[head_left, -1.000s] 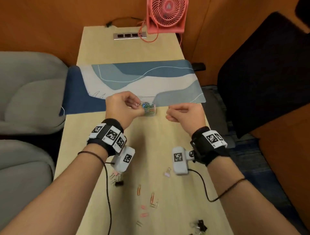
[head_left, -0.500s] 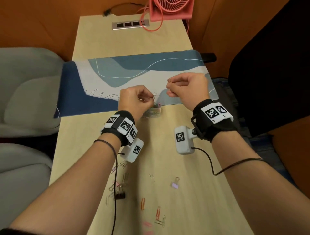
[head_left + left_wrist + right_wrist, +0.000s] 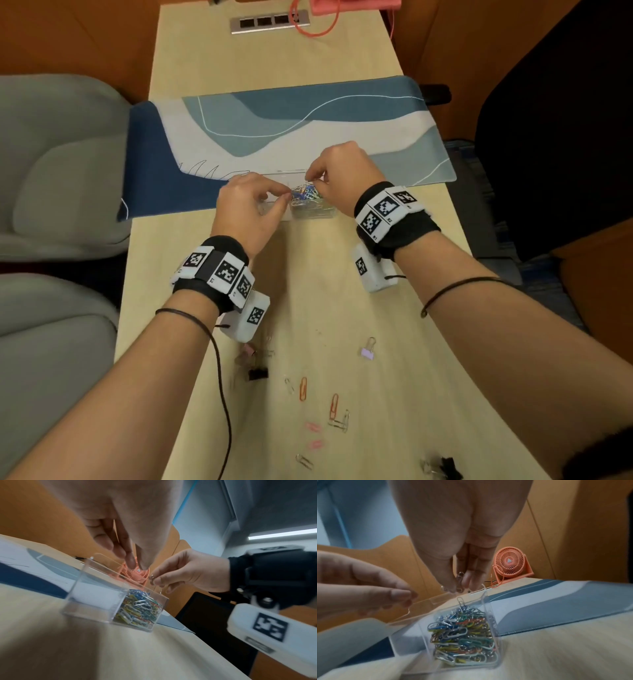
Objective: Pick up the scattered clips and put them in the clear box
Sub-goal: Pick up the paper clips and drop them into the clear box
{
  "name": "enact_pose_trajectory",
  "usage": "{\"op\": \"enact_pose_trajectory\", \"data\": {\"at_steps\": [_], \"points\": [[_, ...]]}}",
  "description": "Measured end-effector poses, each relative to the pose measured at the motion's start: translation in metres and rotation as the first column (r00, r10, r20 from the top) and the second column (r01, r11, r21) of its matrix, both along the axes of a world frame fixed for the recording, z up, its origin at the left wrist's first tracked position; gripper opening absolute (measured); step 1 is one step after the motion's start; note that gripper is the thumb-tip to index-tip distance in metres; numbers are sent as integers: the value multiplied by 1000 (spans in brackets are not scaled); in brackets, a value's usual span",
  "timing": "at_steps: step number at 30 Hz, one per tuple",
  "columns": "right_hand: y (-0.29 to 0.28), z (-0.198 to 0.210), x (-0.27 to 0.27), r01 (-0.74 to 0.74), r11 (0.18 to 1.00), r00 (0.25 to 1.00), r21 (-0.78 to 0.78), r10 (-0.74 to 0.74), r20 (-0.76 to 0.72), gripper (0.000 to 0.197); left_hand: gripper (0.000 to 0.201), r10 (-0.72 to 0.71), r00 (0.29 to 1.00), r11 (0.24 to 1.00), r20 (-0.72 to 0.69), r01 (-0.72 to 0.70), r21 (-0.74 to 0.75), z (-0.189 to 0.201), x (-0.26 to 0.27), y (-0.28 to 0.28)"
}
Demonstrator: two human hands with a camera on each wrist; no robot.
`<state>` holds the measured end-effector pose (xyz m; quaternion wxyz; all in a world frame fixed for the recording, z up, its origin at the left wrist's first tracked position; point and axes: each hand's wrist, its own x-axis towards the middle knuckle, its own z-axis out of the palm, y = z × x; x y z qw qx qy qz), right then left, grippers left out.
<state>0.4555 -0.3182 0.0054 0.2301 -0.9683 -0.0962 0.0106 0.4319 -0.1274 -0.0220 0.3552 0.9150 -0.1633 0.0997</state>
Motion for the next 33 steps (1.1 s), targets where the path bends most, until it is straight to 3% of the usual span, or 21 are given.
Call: {"op": "enact_pose_trajectory", "data": {"at_steps": [5, 10, 15, 17, 22, 25, 27, 33], "points": [[12, 1, -10, -10, 990, 1000, -142, 8, -17, 37, 7, -3, 998, 1000, -56, 5, 20, -1, -38, 32], [7, -5, -58, 2, 993, 998, -121, 6, 69, 34, 7, -36, 987, 999, -158, 39, 19, 2, -99, 69], [27, -38, -152, -108, 987, 957, -118, 71, -281, 46, 15, 80, 933, 996, -352, -85, 1, -27, -179, 100], [44, -46, -179, -160, 981, 942, -111, 118, -314, 54, 30, 55, 924, 998, -377, -39, 49, -38, -201, 102], [86, -53, -184, -319, 937, 936, -141, 288, -202, 76, 49, -63, 945, 938, -322, 166, 304, -45, -218, 89], [103, -55, -184, -464, 854, 883, -234, 425, -200, 68, 42, -26, 948, 907, -316, 155, 392, -44, -227, 82], [103, -57, -190, -491, 825, 870, -280, 447, -209, 65, 32, -16, 955, 931, -295, 122, 345, -47, -235, 82], [81, -67, -224, -453, 862, 884, -226, 402, -239, 66, 25, -11, 947, 976, -320, 80, 201, -53, -242, 90]]}}
